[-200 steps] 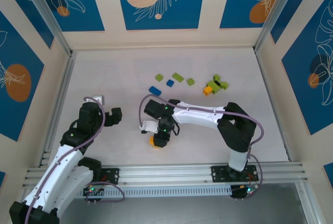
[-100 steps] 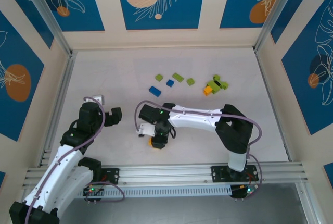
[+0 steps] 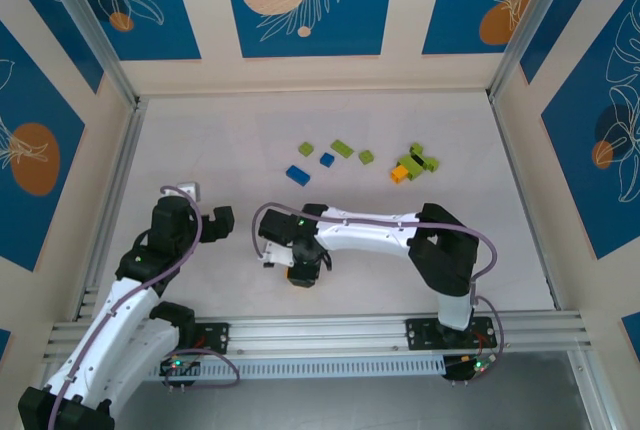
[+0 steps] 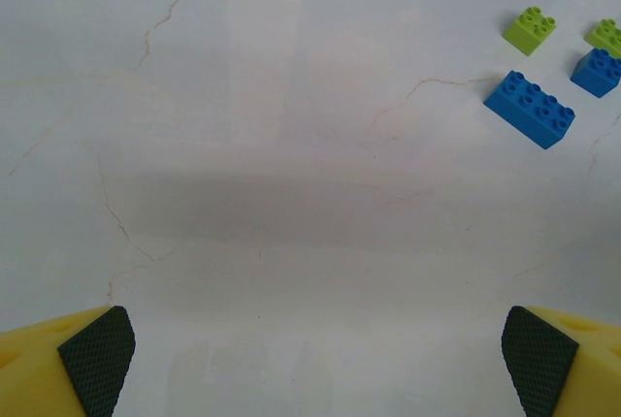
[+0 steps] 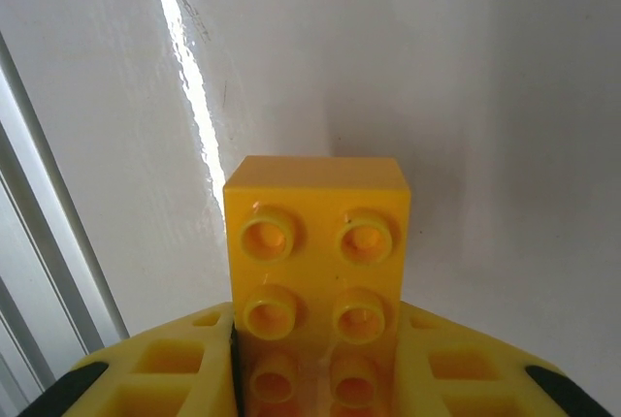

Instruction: Assemble a carrot with lego

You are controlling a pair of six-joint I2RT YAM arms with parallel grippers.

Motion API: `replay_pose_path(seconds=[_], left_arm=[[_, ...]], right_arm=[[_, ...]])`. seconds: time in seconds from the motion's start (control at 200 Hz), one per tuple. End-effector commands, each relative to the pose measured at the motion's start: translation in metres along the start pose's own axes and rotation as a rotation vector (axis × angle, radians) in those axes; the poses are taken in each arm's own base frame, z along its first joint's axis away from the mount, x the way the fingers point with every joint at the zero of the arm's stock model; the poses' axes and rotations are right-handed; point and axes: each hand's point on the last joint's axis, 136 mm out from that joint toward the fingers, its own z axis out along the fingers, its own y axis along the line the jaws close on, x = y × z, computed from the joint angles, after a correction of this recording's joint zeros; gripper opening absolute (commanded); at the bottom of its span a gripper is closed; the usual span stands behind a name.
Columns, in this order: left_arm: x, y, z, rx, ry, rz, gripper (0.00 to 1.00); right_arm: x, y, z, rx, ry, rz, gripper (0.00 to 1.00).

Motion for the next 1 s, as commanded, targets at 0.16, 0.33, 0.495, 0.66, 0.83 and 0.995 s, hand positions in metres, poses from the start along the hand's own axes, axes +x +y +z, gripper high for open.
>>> replay_pose_path(seconds=[0.16,0.33,0.495,0.66,0.83,0.995], left_arm=[[0.0,0.017,0.001,-0.08,0.011,-0.013,1.0],[0.0,0.023,0.0,-0.104,0.013,-0.024,1.0],[0.0,0.023,0.001,-0.098,0.014,-0.029,1.0],[0.0,0.023,0.001,-0.094,0.012,-0.032,1.0],[-0.001,0.022,0.002,-0.085,0.012,-0.036,1.0],[-0.002,0.021,0.003,-0.077,0.012,-0.039,1.0]], right_arm=[[0.046,-0.008,0.075,-0.009,0.251,0.151,0.3],[0.031,-0.036,0.074,0.066,0.225,0.235,0.3],[0.031,-0.065,0.076,0.111,0.225,0.287,0.3],[0.031,-0.094,0.07,0.141,0.2,0.337,0.3],[0.026,-0.124,0.059,0.162,0.162,0.369,0.3],[0.02,-0.136,0.054,0.146,0.145,0.352,0.3]])
